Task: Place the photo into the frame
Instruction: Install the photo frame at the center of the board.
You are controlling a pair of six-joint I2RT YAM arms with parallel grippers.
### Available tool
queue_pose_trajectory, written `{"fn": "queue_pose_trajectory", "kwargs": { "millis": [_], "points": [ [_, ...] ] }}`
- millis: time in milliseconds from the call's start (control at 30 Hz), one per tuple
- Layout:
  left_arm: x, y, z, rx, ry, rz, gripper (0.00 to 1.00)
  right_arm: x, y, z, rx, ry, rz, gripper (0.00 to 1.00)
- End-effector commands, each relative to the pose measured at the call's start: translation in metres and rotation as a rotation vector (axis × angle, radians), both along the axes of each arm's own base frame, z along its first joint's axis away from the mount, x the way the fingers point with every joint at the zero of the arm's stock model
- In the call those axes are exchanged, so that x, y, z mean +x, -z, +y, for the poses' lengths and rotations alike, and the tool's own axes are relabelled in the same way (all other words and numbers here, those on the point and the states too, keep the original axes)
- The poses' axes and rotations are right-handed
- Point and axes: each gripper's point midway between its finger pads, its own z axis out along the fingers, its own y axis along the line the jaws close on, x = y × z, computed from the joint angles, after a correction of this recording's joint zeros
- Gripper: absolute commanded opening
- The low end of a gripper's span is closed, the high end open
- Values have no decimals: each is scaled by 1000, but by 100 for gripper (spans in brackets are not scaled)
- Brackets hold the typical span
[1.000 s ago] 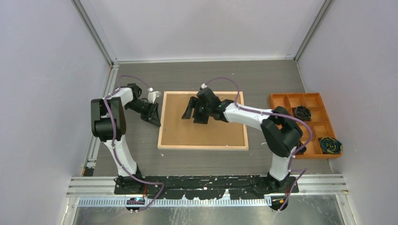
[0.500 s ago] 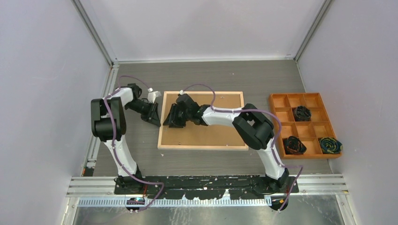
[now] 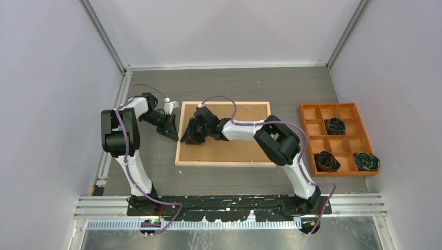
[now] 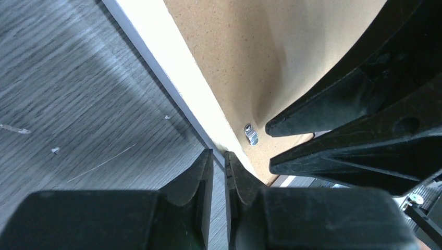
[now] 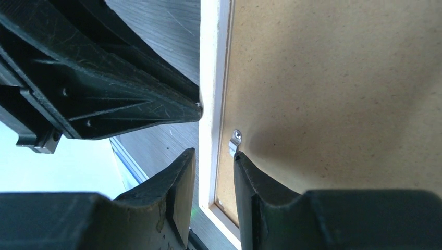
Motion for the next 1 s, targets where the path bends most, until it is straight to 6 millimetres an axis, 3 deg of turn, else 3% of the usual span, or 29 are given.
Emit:
{"fn": "queue_pose_trajectory", "kwargs": {
  "millis": [0, 967],
  "points": [
    [11, 5, 5, 54, 23, -75, 15, 8, -10, 10, 29, 2, -36, 38],
    [9, 4, 4, 75, 51, -98, 9, 9, 7, 22, 47, -13, -6, 35]
  ]
}}
